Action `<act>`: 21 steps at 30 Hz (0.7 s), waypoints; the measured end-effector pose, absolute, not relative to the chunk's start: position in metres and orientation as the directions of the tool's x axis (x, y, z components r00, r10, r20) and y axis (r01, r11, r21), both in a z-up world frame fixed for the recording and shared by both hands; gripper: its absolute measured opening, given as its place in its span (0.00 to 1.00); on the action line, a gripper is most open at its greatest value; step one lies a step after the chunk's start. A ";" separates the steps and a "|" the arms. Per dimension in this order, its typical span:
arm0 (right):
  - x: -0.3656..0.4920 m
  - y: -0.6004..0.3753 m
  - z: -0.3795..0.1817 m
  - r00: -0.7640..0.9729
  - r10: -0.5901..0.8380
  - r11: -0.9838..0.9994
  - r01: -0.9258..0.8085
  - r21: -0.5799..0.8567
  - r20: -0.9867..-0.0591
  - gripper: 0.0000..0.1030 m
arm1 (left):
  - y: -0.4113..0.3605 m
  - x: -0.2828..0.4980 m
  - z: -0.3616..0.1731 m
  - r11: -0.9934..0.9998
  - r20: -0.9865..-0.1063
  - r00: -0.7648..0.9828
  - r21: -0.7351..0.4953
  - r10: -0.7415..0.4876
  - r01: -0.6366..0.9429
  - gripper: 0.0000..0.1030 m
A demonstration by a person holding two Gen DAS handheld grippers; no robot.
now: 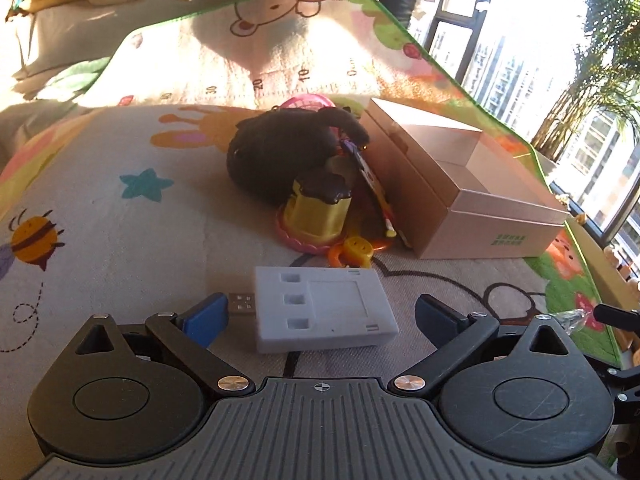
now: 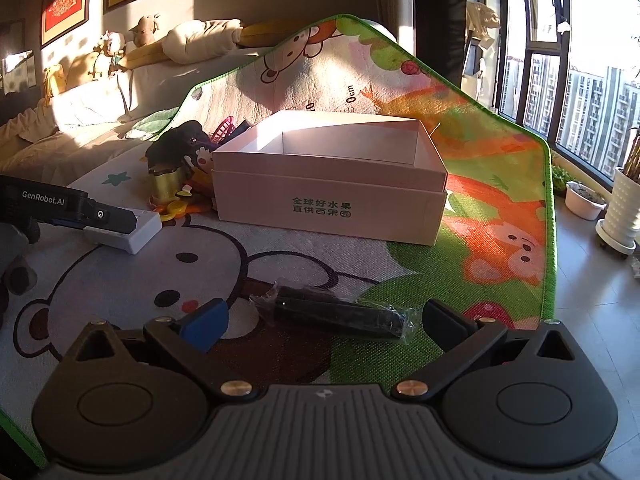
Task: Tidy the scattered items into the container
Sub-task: 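Hold the white adapter in the left gripper while the right gripper grasps the plastic-wrapped black item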
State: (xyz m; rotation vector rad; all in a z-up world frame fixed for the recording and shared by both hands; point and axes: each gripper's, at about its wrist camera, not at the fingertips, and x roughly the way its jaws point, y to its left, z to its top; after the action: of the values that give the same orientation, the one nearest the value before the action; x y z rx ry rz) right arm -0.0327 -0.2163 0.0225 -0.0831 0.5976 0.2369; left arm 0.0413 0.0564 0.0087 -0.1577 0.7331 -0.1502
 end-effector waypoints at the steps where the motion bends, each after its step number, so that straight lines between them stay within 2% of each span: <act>1: -0.032 -0.216 0.022 0.797 0.195 0.969 -0.245 -0.012 -0.571 1.00 | 0.053 0.043 0.008 0.980 -0.654 0.734 -0.179 -0.182 0.083 1.00; 5: -0.029 -0.215 0.022 0.790 0.177 0.972 -0.235 -0.023 -0.587 1.00 | 0.037 0.050 0.007 0.985 -0.659 0.732 -0.123 -0.174 0.124 1.00; 10: -0.027 -0.216 0.020 0.787 0.146 0.974 -0.221 -0.053 -0.600 1.00 | 0.011 0.055 -0.001 0.975 -0.671 0.727 0.023 -0.147 0.219 1.00; 18: -0.020 -0.222 0.018 0.771 0.146 0.980 -0.196 -0.013 -0.620 1.00 | -0.010 0.026 -0.001 0.888 -0.679 0.663 0.036 -0.315 0.459 1.00; 21: -0.019 -0.222 0.016 0.767 0.141 0.982 -0.191 -0.012 -0.626 1.00 | -0.016 0.018 0.002 0.893 -0.679 0.665 0.030 -0.311 0.449 1.00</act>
State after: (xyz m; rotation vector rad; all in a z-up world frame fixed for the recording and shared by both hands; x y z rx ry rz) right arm -0.0193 -0.2222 0.0161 -0.0763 0.6727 0.1804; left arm 0.0178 -0.0163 0.0018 0.2020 0.7261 -0.4321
